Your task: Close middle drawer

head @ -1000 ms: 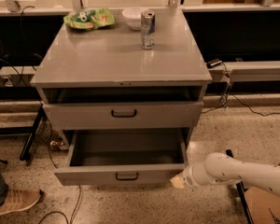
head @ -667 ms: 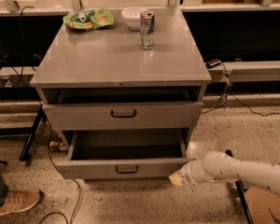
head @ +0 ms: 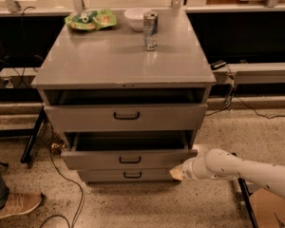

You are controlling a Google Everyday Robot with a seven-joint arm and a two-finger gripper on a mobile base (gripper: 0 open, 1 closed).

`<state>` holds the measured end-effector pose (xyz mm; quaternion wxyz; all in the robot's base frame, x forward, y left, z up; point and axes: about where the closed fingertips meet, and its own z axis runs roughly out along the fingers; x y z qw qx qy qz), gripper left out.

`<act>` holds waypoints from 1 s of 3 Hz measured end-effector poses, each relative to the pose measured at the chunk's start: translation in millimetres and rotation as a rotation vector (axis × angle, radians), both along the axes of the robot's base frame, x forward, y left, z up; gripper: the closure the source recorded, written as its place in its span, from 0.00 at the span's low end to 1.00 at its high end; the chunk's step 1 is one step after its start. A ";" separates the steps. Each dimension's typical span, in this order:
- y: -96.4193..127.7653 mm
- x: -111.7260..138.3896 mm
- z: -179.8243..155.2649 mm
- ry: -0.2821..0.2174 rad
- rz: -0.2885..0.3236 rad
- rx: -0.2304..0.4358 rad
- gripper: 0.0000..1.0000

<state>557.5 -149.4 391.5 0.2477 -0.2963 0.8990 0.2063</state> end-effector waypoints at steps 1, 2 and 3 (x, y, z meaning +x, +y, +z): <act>6.0 28.9 1.0 -0.035 -0.009 0.028 1.00; 13.0 63.4 3.4 -0.081 -0.022 0.067 1.00; 13.1 63.1 3.5 -0.082 -0.022 0.067 1.00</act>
Offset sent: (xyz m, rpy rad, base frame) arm 0.1382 0.0222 0.0120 0.1409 -0.1782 -0.0533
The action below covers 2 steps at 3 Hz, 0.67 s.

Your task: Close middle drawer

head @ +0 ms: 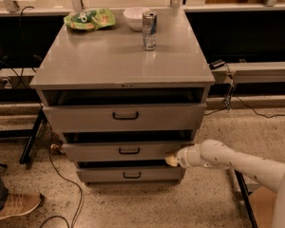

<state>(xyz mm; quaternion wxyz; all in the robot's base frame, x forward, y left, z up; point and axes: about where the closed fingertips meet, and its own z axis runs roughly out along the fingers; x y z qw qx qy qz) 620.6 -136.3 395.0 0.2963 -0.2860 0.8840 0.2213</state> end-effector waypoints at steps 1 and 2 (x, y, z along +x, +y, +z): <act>6.8 20.0 8.6 -0.042 0.002 0.021 1.00; -3.3 13.1 37.9 -0.094 -0.012 0.028 1.00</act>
Offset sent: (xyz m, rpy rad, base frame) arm -0.0518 -0.0117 0.0611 0.0228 -0.0935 0.0135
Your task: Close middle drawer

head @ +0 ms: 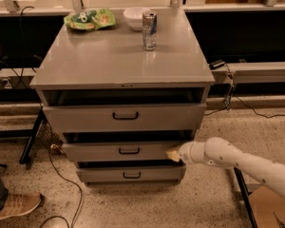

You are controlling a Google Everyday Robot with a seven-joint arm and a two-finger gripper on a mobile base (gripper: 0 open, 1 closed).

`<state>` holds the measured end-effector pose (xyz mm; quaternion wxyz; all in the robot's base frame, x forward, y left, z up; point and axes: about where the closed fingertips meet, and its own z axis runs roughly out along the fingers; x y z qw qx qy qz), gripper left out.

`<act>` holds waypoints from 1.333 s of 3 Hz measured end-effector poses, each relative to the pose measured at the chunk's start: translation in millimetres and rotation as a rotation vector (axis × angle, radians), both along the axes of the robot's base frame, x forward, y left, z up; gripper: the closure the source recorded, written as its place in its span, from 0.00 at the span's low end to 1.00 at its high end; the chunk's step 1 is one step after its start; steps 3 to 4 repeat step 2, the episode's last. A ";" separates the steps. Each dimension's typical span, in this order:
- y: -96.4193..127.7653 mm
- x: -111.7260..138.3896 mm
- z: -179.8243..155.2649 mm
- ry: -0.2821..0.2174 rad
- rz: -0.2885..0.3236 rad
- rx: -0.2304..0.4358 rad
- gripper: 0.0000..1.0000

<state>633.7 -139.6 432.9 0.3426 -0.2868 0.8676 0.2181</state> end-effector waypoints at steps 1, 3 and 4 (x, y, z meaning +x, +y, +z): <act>-7.7 -52.9 16.4 0.041 0.023 -0.009 1.00; -23.7 -104.4 28.0 0.101 0.026 0.012 1.00; -23.7 -104.4 28.0 0.101 0.026 0.012 1.00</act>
Offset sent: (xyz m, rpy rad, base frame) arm -0.1462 -0.0419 0.0395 0.0254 0.1462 0.0207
